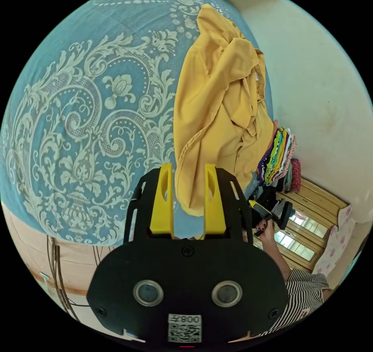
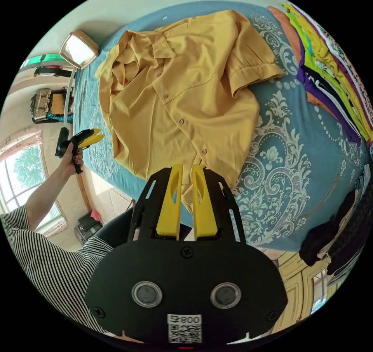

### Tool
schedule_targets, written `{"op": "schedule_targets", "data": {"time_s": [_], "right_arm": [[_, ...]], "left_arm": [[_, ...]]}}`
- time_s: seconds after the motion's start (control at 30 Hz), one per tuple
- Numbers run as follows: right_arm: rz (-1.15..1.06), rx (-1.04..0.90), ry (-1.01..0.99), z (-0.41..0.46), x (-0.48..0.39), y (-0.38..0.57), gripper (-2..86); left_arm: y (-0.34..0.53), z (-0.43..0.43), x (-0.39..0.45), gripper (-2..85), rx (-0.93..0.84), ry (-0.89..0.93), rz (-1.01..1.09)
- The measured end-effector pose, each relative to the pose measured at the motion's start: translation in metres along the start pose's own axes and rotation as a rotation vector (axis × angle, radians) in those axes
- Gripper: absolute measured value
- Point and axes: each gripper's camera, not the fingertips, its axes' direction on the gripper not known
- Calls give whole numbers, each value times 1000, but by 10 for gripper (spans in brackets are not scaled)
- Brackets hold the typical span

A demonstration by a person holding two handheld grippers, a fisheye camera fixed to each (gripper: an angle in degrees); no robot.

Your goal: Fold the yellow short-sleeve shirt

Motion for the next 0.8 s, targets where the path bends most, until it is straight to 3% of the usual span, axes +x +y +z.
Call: {"op": "schedule_targets", "data": {"time_s": [0.27, 0.43, 0.63, 0.8], "right_arm": [[-121, -111, 21, 79, -105, -35, 51], [-212, -139, 63, 110, -163, -51, 59], [-374, -195, 157, 149, -233, -61, 73], [-481, -241, 243, 188, -286, -65, 76]], "left_arm": [[-17, 72, 14, 46, -84, -116, 41], [-2, 102, 14, 13, -67, -57, 70], [23, 116, 12, 29, 7, -6, 80], [35, 141, 8, 69, -33, -29, 64]]}}
